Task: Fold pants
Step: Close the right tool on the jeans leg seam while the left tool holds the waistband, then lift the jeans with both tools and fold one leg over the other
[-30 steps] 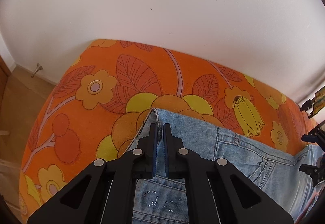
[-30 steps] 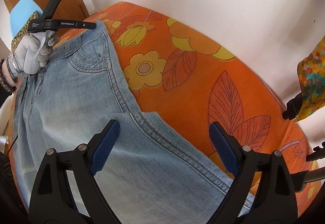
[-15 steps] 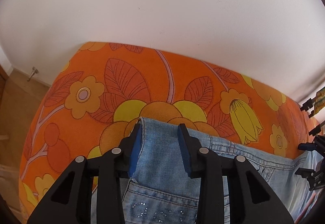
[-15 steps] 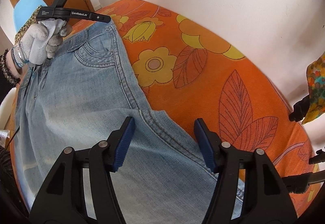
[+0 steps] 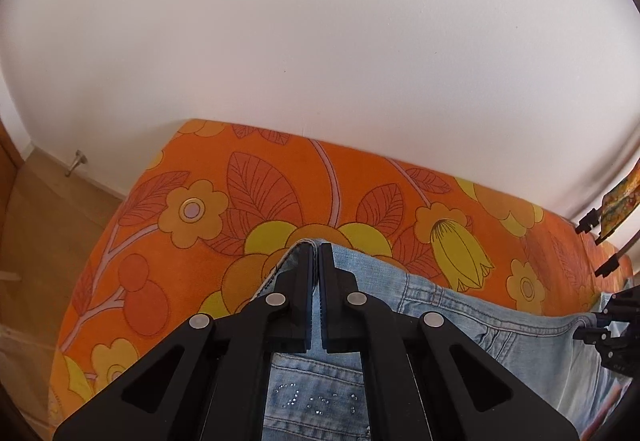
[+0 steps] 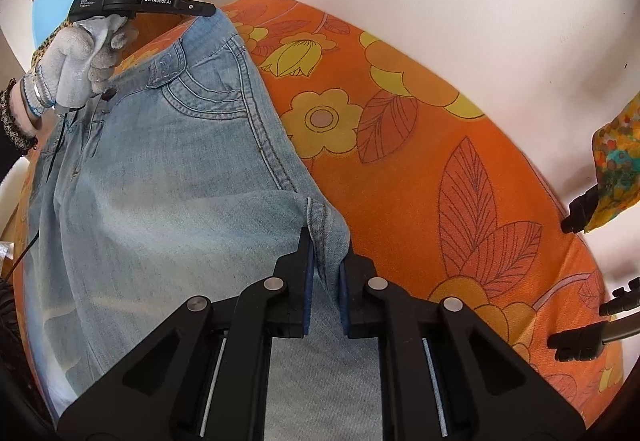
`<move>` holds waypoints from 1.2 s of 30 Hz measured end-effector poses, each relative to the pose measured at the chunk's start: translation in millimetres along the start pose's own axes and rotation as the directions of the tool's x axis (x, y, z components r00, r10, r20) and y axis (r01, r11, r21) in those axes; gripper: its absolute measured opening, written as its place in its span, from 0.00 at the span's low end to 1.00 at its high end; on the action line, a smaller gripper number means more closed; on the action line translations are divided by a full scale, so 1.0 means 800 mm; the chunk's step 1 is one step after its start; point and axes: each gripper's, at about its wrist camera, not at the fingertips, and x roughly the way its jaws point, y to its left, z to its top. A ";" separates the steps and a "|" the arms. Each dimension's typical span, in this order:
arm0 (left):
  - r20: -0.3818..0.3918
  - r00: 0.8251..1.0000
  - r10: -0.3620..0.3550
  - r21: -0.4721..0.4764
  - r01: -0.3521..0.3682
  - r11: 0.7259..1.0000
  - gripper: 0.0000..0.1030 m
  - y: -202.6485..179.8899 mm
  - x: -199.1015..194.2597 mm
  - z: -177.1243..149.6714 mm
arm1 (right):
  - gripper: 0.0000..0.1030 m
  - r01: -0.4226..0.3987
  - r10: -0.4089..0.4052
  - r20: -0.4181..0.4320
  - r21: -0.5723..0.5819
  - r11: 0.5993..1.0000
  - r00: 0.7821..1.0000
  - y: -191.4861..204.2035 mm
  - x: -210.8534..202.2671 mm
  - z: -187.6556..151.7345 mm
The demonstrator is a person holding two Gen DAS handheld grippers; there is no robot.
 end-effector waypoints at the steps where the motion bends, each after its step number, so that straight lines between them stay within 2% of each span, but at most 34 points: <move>1: 0.000 1.000 0.000 -0.013 0.000 1.000 0.01 0.002 -0.003 0.000 | 0.09 0.003 -0.003 0.005 -0.001 1.000 1.000 0.000 -0.003 -0.001; 3: -0.002 1.000 -0.028 -0.024 0.028 0.999 0.01 0.005 -0.005 0.000 | 0.08 0.016 -0.016 0.004 -0.005 1.000 1.000 0.001 -0.006 -0.001; 5: 0.022 0.999 -0.024 0.006 0.024 1.000 0.01 0.000 -0.011 -0.004 | 0.08 0.030 -0.030 0.006 -0.015 0.999 1.000 0.003 -0.009 -0.003; 9: -0.054 0.996 -0.069 -0.014 0.068 0.998 0.01 0.004 0.011 -0.007 | 0.07 0.035 -0.035 0.004 -0.010 0.999 0.999 0.004 -0.011 -0.005; 10: -0.051 0.997 -0.050 -0.001 0.050 0.999 0.01 0.002 0.014 -0.008 | 0.07 0.038 -0.038 0.006 -0.007 0.999 0.999 0.004 -0.011 -0.006; 17: -0.089 0.993 -0.077 -0.032 0.075 0.997 0.02 0.006 0.043 -0.011 | 0.07 0.037 -0.037 0.009 0.004 0.999 0.999 0.002 -0.010 -0.008; 18: -0.089 0.993 -0.078 -0.033 0.075 0.997 0.07 0.006 0.043 -0.012 | 0.07 0.035 -0.035 0.008 0.002 0.999 0.999 0.001 -0.009 -0.008; 19: -0.091 0.993 -0.073 -0.033 0.070 0.997 0.16 0.006 0.044 -0.012 | 0.07 0.034 -0.034 0.008 0.001 0.999 0.999 0.000 -0.009 -0.008; 20: -0.095 0.993 -0.068 -0.032 0.066 0.997 0.19 0.006 0.046 -0.012 | 0.07 0.031 -0.031 0.010 0.002 1.000 0.999 0.000 -0.007 -0.007; 24: -0.099 0.994 -0.045 -0.026 0.042 0.999 0.20 0.006 0.053 -0.009 | 0.07 0.022 -0.022 0.017 0.015 1.000 1.000 -0.003 -0.003 -0.008; 26: -0.095 0.995 -0.039 -0.035 0.036 0.999 0.20 0.003 0.057 -0.007 | 0.07 0.022 -0.023 0.016 0.016 1.000 1.000 -0.003 0.000 -0.009; 27: -0.092 0.995 -0.032 -0.036 0.029 0.999 0.15 0.002 0.058 -0.007 | 0.07 0.024 -0.025 0.015 0.015 1.000 1.000 -0.003 0.000 -0.010; 28: -0.094 0.996 -0.008 -0.024 0.006 1.000 0.03 0.000 0.059 -0.007 | 0.07 0.027 -0.027 0.014 0.014 1.000 1.000 -0.002 0.000 -0.010; 29: -0.089 0.996 0.016 -0.013 -0.018 1.000 0.03 -0.004 0.060 -0.007 | 0.07 0.030 -0.030 0.013 0.013 0.999 0.999 -0.002 0.000 -0.010; 32: -0.048 0.999 0.024 -0.014 -0.024 1.000 0.02 -0.003 0.045 -0.008 | 0.07 0.044 -0.044 0.016 0.000 0.999 0.999 0.001 -0.005 -0.011; 36: -0.002 1.000 0.004 -0.044 -0.004 0.999 0.02 0.003 0.014 -0.004 | 0.07 0.067 -0.067 0.026 -0.010 0.998 0.997 0.005 -0.018 -0.013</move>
